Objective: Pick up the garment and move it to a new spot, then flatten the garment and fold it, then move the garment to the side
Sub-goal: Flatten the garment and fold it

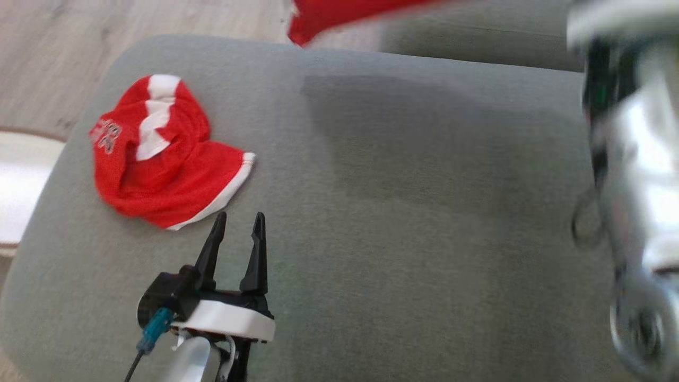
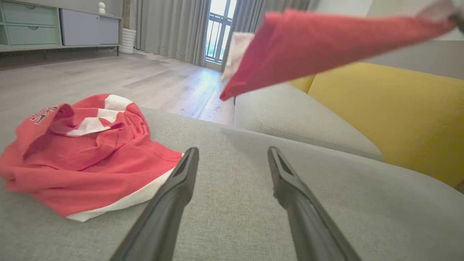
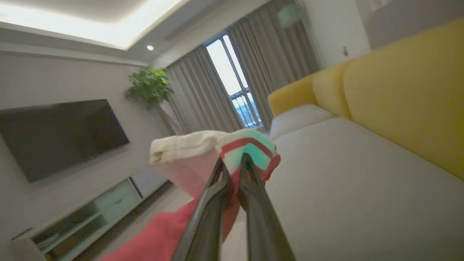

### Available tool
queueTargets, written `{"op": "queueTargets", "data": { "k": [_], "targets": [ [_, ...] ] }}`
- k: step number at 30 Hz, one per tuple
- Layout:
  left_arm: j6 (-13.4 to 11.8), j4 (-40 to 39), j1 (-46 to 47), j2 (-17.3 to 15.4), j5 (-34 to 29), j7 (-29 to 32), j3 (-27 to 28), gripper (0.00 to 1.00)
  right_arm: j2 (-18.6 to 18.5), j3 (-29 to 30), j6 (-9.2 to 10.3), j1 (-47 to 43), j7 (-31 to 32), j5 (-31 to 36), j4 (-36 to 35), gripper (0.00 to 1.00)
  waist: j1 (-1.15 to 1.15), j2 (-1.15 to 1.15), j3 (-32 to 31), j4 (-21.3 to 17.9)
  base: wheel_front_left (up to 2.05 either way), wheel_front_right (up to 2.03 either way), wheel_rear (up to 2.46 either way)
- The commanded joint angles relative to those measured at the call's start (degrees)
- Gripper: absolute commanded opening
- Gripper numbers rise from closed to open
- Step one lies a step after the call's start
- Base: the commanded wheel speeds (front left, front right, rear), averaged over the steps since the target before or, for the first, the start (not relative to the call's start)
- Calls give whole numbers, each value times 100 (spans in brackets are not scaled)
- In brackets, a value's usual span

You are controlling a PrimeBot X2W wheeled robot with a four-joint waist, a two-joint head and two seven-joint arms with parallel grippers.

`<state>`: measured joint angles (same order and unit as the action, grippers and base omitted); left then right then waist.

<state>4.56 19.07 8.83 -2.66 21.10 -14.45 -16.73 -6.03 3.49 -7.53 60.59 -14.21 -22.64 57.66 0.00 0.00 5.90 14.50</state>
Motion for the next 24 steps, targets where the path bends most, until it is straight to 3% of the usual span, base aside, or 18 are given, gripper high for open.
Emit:
{"op": "queueTargets", "data": {
  "k": [1, 7, 13, 15, 16, 17, 24],
  "targets": [
    [16, -211, 110, -21, -69, -55, 184, 100, 81, -34, 4, -449, -37, 185, -79, 0, 0, 0, -18, -209, 0, 0, 0],
    [28, -272, 156, -21, -125, -55, 288, 100, 89, 832, 4, -2490, -66, 554, -239, 0, 0, 0, 116, -535, 0, 0, 0],
    [93, -249, 216, -21, -185, -55, 322, 100, 290, 1318, 4, -3463, -74, 841, -1076, 0, 0, 0, 176, -813, 0, 0, 0],
    [106, -242, 243, -21, -186, -55, 303, 100, 307, 1290, 4, -3661, -39, 834, -1328, 42, 0, 0, 166, -864, 0, 0, 0],
    [110, -241, 254, -21, -182, -55, 295, 100, 310, 1226, 4, -3755, -24, 797, -1414, 67, 0, 0, 155, -883, 0, 0, 0],
    [113, -239, 262, -21, -178, -55, 288, 100, 311, 1142, 4, -3850, -22, 767, -1508, 100, 0, 0, 143, -900, 0, 0, 0],
    [118, -226, 223, -21, -197, -55, 325, 100, 313, 568, 4, -4313, -43, 617, -2398, 100, 0, 0, 44, -1005, 0, 0, 0]
  ]
}}
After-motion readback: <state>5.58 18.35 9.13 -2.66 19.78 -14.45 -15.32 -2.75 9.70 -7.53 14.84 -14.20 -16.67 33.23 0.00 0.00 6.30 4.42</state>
